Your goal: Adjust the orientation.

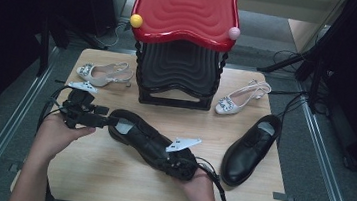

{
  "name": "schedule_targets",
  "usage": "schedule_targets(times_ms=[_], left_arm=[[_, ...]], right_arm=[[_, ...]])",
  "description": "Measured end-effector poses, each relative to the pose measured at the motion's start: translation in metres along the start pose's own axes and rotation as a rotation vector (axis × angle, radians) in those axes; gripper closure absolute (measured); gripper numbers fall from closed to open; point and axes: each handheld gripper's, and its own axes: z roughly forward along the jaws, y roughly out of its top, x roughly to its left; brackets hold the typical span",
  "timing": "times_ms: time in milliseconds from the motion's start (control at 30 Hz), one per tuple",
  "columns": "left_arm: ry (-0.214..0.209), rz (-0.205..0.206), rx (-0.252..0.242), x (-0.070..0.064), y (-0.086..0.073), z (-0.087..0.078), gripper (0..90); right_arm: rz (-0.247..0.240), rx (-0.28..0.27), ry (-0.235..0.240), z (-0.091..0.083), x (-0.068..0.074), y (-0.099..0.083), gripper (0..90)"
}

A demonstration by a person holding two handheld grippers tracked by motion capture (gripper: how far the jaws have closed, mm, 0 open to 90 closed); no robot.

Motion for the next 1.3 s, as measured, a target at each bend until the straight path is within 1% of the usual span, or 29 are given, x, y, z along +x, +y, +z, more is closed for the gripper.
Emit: schedule_targets(times_ms=[100,133,300,333,367,400,433,467,500,533,567,600,633,667,700,733,767,800,833,900,933,967,1000,1033,1067,1133,1200,1233,1300], left_arm=[[0.002,-0.003,-0.008,0.002,-0.001,-0.002,36.3],[0.005,-0.009,-0.014,0.004,-0.002,-0.003,36.4],[0.015,0.008,-0.010,0.008,-0.004,-0.005,38.5],[0.031,0.023,-0.006,0.012,-0.007,-0.009,39.7],[0.031,0.023,-0.006,0.012,-0.007,-0.009,41.5],[0.042,0.017,-0.011,0.015,-0.008,-0.012,41.5],[0.052,0.006,-0.015,0.018,-0.009,-0.013,46.5],[0.077,-0.011,-0.002,0.024,-0.012,-0.014,53.1],[0.077,-0.011,-0.002,0.024,-0.012,-0.014,59.7],[0.090,-0.027,-0.006,0.030,-0.014,-0.011,70.2],[0.090,-0.027,-0.006,0.030,-0.014,-0.011,74.9],[0.072,-0.040,-0.016,0.036,-0.016,-0.008,83.8],[0.059,-0.043,-0.017,0.042,-0.018,-0.004,83.8],[0.061,-0.049,-0.016,0.048,-0.020,0.001,87.8],[0.057,-0.070,-0.020,0.054,-0.023,0.007,90.0],[0.055,-0.097,-0.014,0.060,-0.025,0.012,90.0],[0.059,-0.101,-0.006,0.064,-0.026,0.017,90.0],[0.058,-0.088,0.000,0.067,-0.028,0.022,90.0],[0.053,-0.093,-0.009,0.069,-0.029,0.025,90.0],[0.048,-0.089,-0.022,0.071,-0.030,0.031,90.0],[0.055,-0.074,-0.018,0.072,-0.030,0.035,90.0],[0.055,-0.074,-0.018,0.072,-0.030,0.035,90.0],[0.032,-0.064,-0.011,0.070,-0.029,0.040,90.0],[0.042,-0.054,-0.009,0.068,-0.029,0.041,90.0],[0.051,-0.046,0.004,0.067,-0.029,0.042,90.0],[0.051,-0.045,0.011,0.066,-0.029,0.042,90.0],[0.048,-0.045,0.008,0.064,-0.032,0.042,90.0],[0.034,-0.044,0.013,0.064,-0.034,0.041,90.0],[0.028,-0.044,0.015,0.062,-0.035,0.040,90.0]], right_arm=[[0.015,-0.001,-0.019,-0.004,-0.007,0.000,90.0],[0.028,-0.005,-0.026,-0.005,-0.010,0.000,90.0],[0.063,-0.016,-0.042,-0.011,-0.022,0.000,90.0],[0.068,-0.019,-0.051,-0.012,-0.025,0.000,90.0],[0.073,-0.020,-0.057,-0.012,-0.026,0.000,90.0],[0.073,-0.020,-0.057,-0.012,-0.026,0.000,90.0],[0.094,-0.028,-0.065,-0.015,-0.032,0.001,90.0],[0.102,-0.034,-0.067,-0.016,-0.035,0.002,90.0],[0.111,-0.040,-0.069,-0.017,-0.037,0.002,90.0],[0.122,-0.043,-0.067,-0.018,-0.040,0.002,90.0],[0.128,-0.046,-0.068,-0.019,-0.041,0.002,90.0],[0.132,-0.048,-0.069,-0.019,-0.043,0.003,90.0],[0.132,-0.048,-0.069,-0.019,-0.043,0.003,90.0],[0.130,-0.050,-0.073,-0.018,-0.045,0.003,90.0],[0.126,-0.053,-0.079,-0.017,-0.047,0.004,90.0],[0.122,-0.048,-0.085,-0.017,-0.047,0.005,90.0],[0.122,-0.048,-0.085,-0.017,-0.047,0.005,90.0],[0.113,-0.047,-0.096,-0.017,-0.047,0.006,90.0],[0.104,-0.048,-0.108,-0.017,-0.048,0.007,90.0],[0.115,-0.056,-0.102,-0.016,-0.052,0.008,90.0],[0.118,-0.057,-0.101,-0.016,-0.053,0.008,90.0],[0.121,-0.057,-0.099,-0.016,-0.053,0.009,90.0],[0.120,-0.060,-0.099,-0.016,-0.054,0.009,90.0],[0.119,-0.061,-0.101,-0.016,-0.054,0.009,90.0],[0.118,-0.059,-0.105,-0.016,-0.054,0.009,90.0],[0.116,-0.057,-0.113,-0.016,-0.055,0.010,90.0],[0.116,-0.057,-0.115,-0.016,-0.056,0.010,90.0],[0.114,-0.053,-0.119,-0.017,-0.057,0.011,90.0],[0.114,-0.053,-0.120,-0.017,-0.057,0.011,90.0]])
